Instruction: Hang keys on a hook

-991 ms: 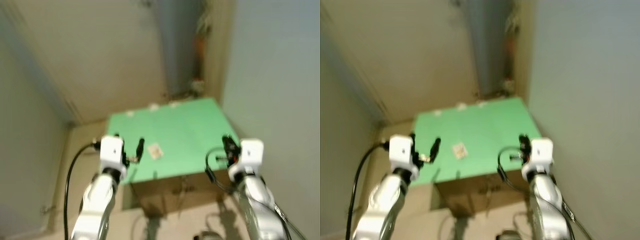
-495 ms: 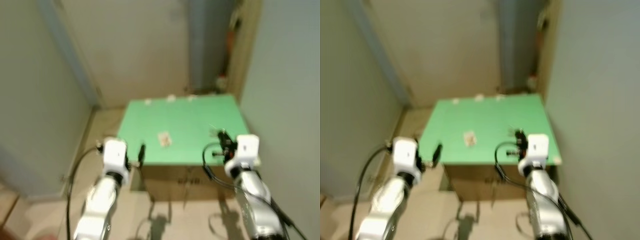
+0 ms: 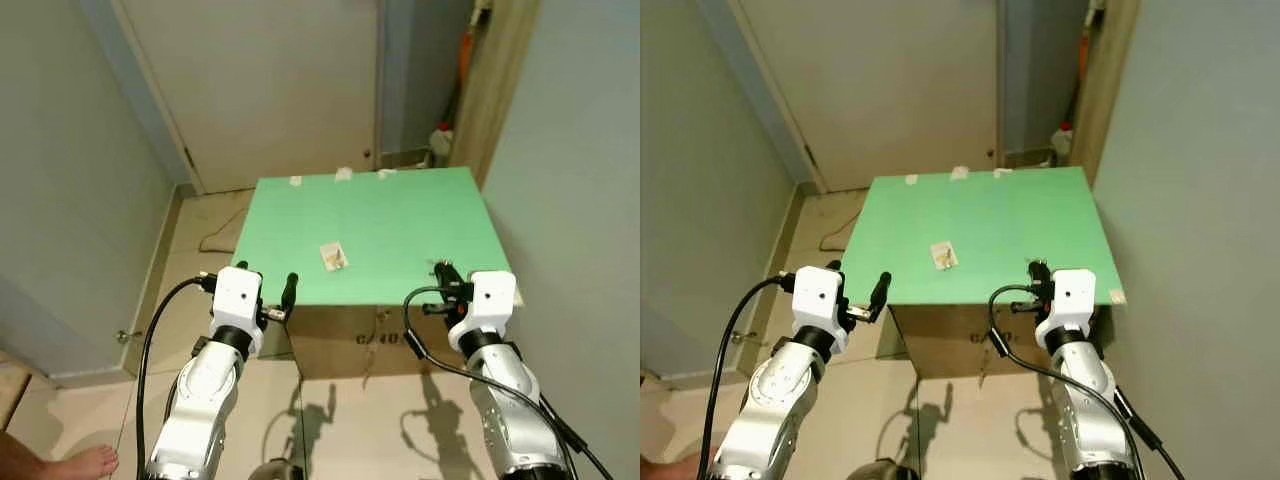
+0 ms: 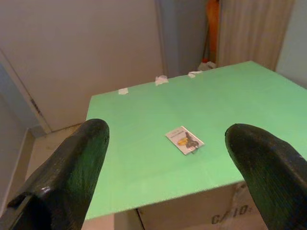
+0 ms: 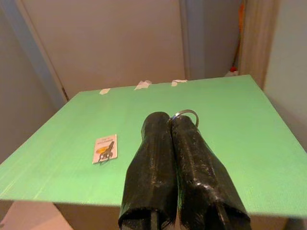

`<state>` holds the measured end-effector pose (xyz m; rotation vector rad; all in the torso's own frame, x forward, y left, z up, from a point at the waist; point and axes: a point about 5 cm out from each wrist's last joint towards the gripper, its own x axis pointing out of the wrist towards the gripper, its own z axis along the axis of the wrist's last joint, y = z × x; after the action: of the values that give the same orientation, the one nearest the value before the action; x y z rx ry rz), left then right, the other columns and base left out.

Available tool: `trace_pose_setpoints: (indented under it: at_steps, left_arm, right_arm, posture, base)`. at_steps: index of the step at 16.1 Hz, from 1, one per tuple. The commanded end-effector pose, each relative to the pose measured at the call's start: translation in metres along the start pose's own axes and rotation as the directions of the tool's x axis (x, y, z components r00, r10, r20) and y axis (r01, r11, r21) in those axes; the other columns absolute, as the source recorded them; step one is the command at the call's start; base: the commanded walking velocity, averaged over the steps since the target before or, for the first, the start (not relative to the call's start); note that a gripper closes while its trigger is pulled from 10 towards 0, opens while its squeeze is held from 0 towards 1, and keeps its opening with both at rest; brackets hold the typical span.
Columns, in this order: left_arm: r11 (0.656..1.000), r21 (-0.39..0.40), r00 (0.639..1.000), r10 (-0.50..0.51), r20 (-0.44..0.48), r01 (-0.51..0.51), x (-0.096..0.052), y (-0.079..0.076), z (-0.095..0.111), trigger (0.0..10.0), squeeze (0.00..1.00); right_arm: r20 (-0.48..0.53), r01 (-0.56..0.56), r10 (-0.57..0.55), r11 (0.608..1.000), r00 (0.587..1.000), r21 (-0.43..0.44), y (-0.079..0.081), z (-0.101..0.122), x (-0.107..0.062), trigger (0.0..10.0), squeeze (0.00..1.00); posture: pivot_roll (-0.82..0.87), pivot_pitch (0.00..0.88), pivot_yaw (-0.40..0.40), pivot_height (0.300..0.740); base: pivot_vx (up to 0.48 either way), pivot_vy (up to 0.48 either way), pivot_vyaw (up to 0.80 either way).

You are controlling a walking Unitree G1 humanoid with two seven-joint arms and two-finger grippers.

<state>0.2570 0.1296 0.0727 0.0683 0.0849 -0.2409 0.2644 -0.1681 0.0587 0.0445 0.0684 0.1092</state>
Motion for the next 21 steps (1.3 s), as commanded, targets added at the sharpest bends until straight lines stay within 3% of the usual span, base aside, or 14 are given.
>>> trace_pose_setpoints:
  at_steps: [1,15,19,21]
  left_arm:
    - [1.0,0.015,1.0,0.013,0.006,-0.013,0.001,0.003,0.0,10.0,0.0]
    - [0.999,0.005,0.999,0.033,0.005,-0.033,0.003,0.002,-0.004,10.0,0.0]
    - [0.999,0.006,0.999,0.041,-0.002,-0.041,0.005,0.006,-0.006,10.0,0.0]
    - [0.999,0.004,0.999,0.039,-0.002,-0.039,0.007,0.008,-0.005,10.0,0.0]
  right_arm:
    - [0.0,-0.009,0.009,1.0,1.0,-0.004,0.003,0.0,0.001,0.0,0.0]
    - [-0.022,-0.043,0.043,0.999,0.999,-0.013,0.006,-0.004,0.001,0.0,0.0]
    - [-0.029,-0.068,0.068,0.997,0.997,-0.027,0.008,0.0,0.004,0.0,0.0]
    - [-0.03,-0.048,0.047,0.998,0.998,-0.038,0.001,0.008,0.011,0.0,0.0]
  posture:
    - [-0.21,0.0,0.131,0.74]
    - [-0.21,0.0,0.121,0.74]
    - [-0.22,0.0,0.121,0.74]
    - [-0.23,0.0,0.124,0.74]
  base:
    - [-0.33,0.0,0.0]
    - [-0.336,0.0,0.0]
    - [0.0,0.0,0.0]
    - [0.0,0.0,0.0]
